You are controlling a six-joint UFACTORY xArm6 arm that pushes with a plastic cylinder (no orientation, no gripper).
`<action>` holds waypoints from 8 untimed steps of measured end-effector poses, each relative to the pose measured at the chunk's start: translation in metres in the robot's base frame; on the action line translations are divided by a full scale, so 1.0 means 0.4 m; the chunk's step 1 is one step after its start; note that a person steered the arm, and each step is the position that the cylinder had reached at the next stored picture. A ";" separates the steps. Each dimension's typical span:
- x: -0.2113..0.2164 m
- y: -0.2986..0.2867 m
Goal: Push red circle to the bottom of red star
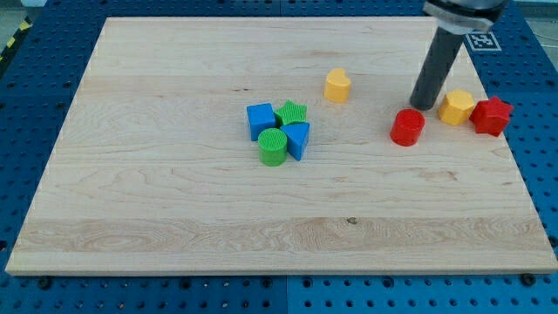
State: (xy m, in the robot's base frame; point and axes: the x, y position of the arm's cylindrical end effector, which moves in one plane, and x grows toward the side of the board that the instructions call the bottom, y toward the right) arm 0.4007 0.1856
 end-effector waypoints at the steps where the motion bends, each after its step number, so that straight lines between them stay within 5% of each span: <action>1: 0.059 -0.074; 4: 0.165 -0.273; 6: 0.254 -0.212; 8: 0.097 -0.165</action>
State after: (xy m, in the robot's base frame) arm 0.4394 0.1198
